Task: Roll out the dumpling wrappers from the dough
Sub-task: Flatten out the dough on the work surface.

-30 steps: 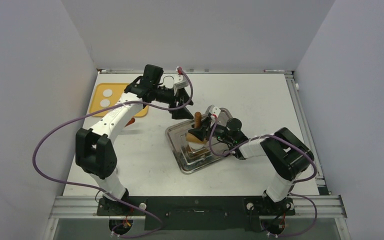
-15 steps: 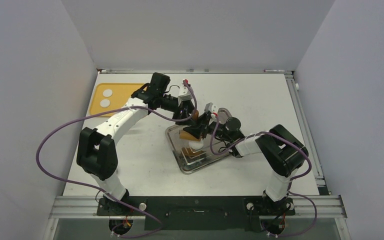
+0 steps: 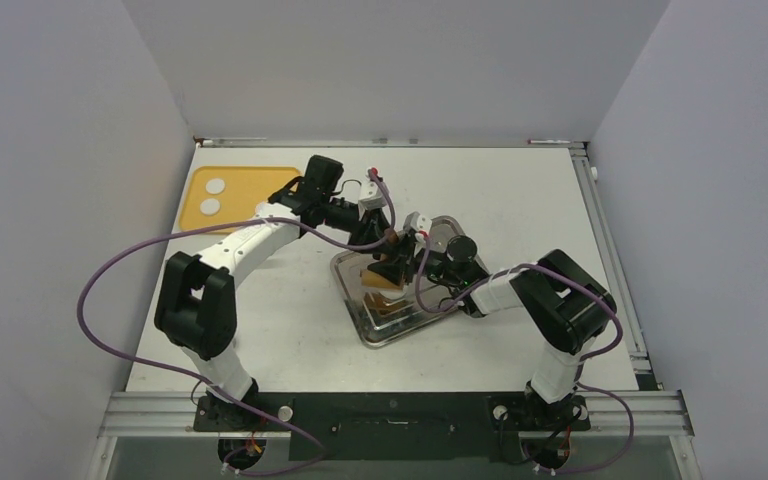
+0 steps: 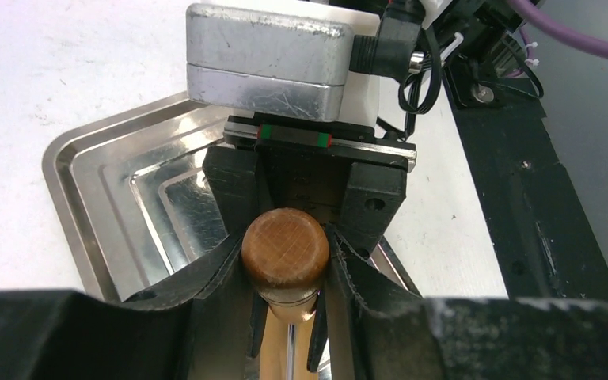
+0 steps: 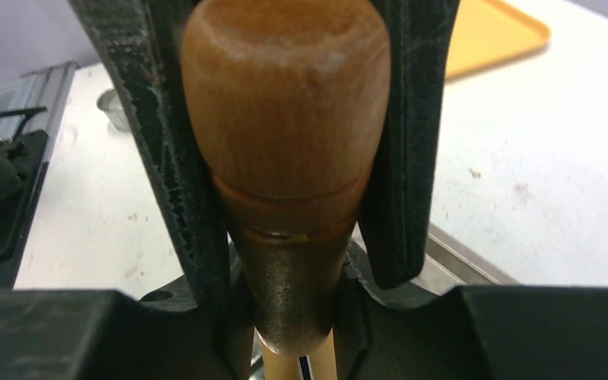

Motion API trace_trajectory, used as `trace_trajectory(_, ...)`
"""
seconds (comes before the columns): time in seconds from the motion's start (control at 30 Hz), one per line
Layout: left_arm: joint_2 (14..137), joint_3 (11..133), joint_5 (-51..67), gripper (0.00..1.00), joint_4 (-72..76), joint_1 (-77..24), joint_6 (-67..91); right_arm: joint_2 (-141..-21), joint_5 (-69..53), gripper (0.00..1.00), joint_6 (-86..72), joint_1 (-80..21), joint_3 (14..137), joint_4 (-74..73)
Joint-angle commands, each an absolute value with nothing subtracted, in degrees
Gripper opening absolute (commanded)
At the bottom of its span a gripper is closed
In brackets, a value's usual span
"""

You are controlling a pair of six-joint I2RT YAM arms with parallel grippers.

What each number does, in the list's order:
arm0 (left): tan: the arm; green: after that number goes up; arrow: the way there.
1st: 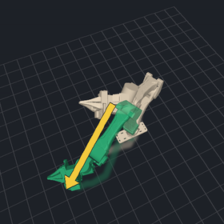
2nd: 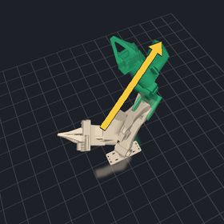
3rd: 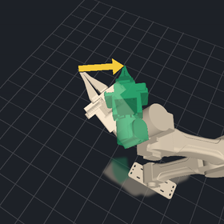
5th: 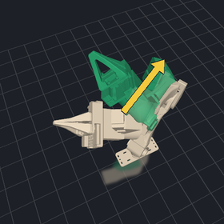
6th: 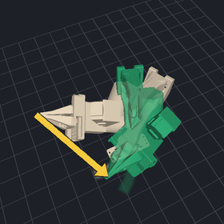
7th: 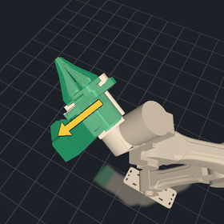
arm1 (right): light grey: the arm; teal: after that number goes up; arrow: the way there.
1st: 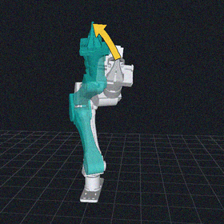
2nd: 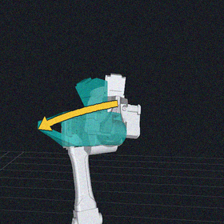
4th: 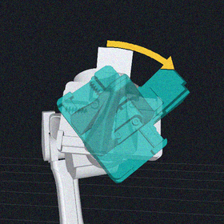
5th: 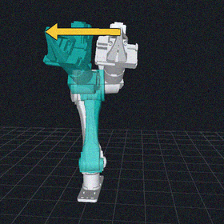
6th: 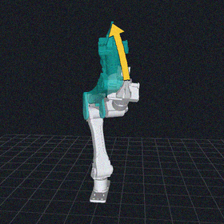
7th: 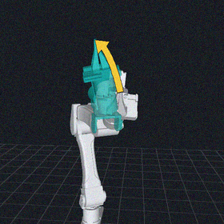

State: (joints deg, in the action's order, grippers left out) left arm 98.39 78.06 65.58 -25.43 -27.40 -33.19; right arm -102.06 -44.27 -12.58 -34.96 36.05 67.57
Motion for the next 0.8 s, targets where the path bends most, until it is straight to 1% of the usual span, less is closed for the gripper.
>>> trace_trajectory(0.0,97.46,73.57,63.52,0.0,-22.14,-28.55,-29.9,-98.79,-36.95,0.08,-7.76,-34.3,34.23,69.4)
trace_trajectory(0.1,96.53,71.75,63.7,0.0,-20.0,-28.73,-27.42,-96.17,-32.96,0.08,-3.83,-34.36,34.24,64.35)
trace_trajectory(0.17,96.6,69.92,62.86,0.0,-16.75,-28.74,-25.16,-96.83,-32.2,0.08,-2.13,-34.37,34.61,63.54)
trace_trajectory(0.3,98.75,70.06,61.03,0.0,-16.24,-28.74,-25.22,-103.08,-34.79,0.08,-3.5,-34.13,33.44,73.96)
trace_trajectory(0.37,99.72,72.03,61.02,0.0,-19.73,-29.01,-27.66,-104.47,-35.12,0.08,-4.95,-34.1,33.99,76.02)
trace_trajectory(0.47,101.32,73.73,58.99,0.0,-24.51,-29.4,-30.97,-105.44,-32.45,0.08,-5.27,-34.33,32.92,75.21)
trace_trajectory(0.67,103.75,73.63,58.39,0.0,-37.65,-27.2,-39.35,-104.88,-25.3,0.08,-5.83,-39.58,25.51,70.84)
trace_trajectory(0.77,103.26,71.26,56.4,0.0,-38.12,-27.62,-40.94,-106.69,-24.1,0.08,-9.57,-40.2,24.18,71.8)
